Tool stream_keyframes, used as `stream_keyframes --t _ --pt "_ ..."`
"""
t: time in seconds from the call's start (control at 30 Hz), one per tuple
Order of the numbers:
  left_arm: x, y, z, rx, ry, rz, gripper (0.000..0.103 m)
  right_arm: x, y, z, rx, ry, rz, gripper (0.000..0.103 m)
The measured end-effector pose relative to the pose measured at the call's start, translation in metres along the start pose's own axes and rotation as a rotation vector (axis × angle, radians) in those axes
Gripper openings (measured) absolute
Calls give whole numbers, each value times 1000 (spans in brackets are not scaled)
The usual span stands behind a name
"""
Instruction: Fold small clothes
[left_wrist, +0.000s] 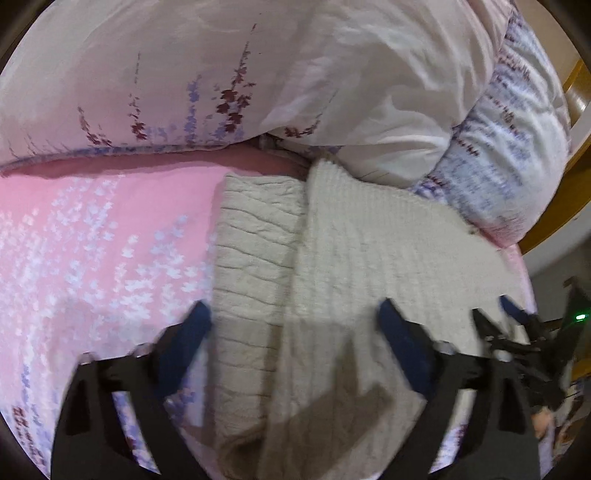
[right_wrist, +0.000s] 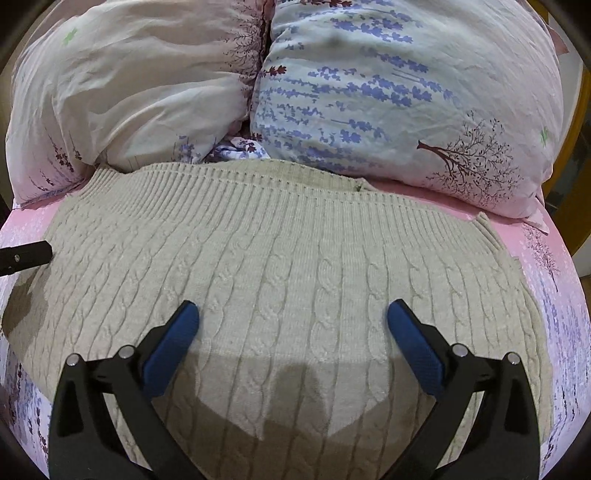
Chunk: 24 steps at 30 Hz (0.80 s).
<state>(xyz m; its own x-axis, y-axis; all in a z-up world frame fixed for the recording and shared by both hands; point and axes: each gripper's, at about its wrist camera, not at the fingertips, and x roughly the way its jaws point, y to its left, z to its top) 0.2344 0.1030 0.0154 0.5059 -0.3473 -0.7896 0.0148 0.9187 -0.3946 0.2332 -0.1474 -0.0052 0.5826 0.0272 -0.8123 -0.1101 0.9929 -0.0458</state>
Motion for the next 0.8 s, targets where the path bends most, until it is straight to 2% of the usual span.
stream_keyframes --t 0.17,0.3,0.33,0.4,0.47,0.53,0.57,0.63,0.73,0.8 --pt "0 25 2 -200 1 -244 63 1 -1 0 2 -1 2 101" --pt "3 48 1 -324 12 -347 44 0 -1 0 4 -1 2 101" --pt "5 53 -1 -348 15 -364 36 0 -1 0 4 -2 2 101" --pt "8 61 -5 -401 20 -390 27 0 -1 0 3 -1 3 101" --pt "10 63 -5 -414 21 -407 26 0 -1 0 3 1 3 101" --pt "9 59 -5 -402 23 -392 28 0 -2 0 2 3 5 101" --pt "6 57 -4 -393 24 -384 30 1 -2 1 1 4 6 101" --pt "4 50 2 -372 24 -382 43 1 -2 1 0 7 6 101" --pt "4 44 5 -366 18 -365 49 1 -1 2 2 10 7 101" --pt "4 39 3 -369 10 -358 49 1 0 2 2 11 7 101"
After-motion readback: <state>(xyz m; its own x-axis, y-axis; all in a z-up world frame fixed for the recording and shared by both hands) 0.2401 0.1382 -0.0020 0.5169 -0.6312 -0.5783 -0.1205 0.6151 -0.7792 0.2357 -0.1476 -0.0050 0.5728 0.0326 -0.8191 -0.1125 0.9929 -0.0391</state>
